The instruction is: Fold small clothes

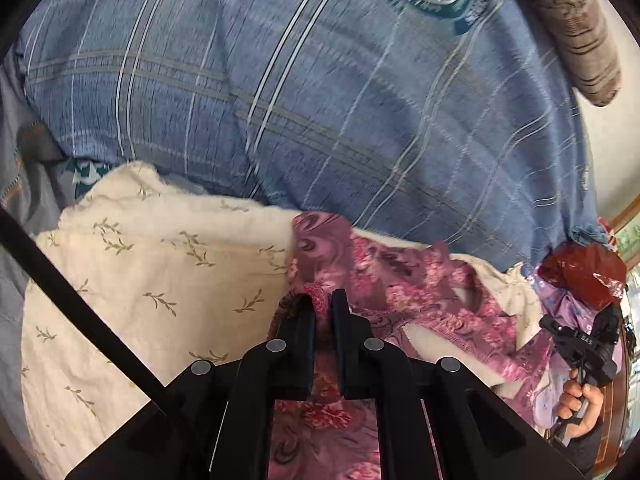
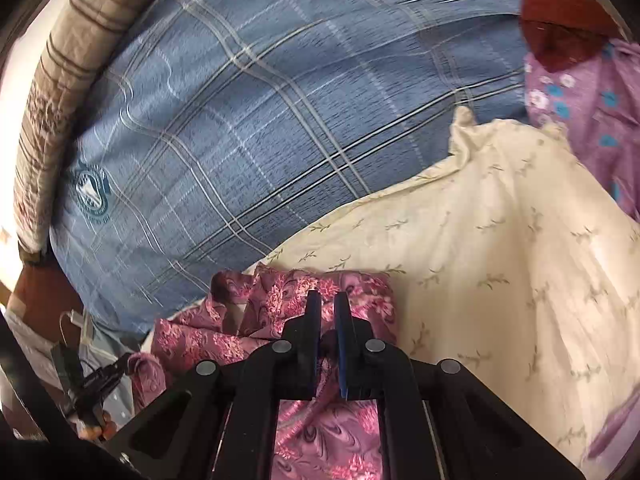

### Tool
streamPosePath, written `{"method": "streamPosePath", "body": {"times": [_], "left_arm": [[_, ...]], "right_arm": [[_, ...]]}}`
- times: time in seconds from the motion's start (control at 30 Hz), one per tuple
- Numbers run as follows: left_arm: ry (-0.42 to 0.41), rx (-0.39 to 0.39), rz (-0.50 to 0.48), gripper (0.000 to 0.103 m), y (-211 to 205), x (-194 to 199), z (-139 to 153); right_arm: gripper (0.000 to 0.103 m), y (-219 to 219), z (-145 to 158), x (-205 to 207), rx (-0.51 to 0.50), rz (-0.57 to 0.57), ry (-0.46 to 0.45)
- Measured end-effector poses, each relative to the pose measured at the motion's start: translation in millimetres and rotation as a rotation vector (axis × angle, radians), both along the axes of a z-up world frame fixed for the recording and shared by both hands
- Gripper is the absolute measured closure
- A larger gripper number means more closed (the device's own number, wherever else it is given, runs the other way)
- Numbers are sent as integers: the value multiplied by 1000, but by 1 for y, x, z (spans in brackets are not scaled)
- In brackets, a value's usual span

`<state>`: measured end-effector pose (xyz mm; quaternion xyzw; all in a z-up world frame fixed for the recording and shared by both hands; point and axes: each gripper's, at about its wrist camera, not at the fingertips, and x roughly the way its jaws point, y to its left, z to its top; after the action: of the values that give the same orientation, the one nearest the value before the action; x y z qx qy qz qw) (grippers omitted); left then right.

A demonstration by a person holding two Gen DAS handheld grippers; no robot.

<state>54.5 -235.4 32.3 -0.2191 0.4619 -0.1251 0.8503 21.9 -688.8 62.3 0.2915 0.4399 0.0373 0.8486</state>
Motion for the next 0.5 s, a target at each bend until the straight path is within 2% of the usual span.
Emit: {"method": "streamPosePath", "body": {"times": [0.03,0.07,0.13,0.17,0.2,0.27,0.33,0.37,0.4,0.5], "left_arm": [[11,3,5,97,0,3,-6],[21,-3,8,97,2,5,-12],[38,-49,10,97,6,7,-21],[35,-64,11,96,7,8,-22],[29,-70,5,96,8,7,-21],[19,-68,-21,93,9,6,-17],[8,-58,-44,89,11,3,-11],[4,-50,-47,81,13,1,-9],[-3,-38,-45,78,15,-2,-5],[-30,-42,-43,77,23,-14,5]], "right_arm": [[93,4,-2,4,-16,26,-2],[93,7,-3,6,-37,40,-3],[91,11,-9,5,-71,86,-3],[86,10,-11,4,-75,93,-1],[84,7,-12,0,-73,93,-3],[71,3,-12,-10,-61,104,-18],[68,-3,-8,-20,-56,107,-37],[67,-5,-6,-24,-51,108,-42],[65,-7,-4,-28,-44,110,-43],[59,-9,2,-44,-21,122,-45]]}}
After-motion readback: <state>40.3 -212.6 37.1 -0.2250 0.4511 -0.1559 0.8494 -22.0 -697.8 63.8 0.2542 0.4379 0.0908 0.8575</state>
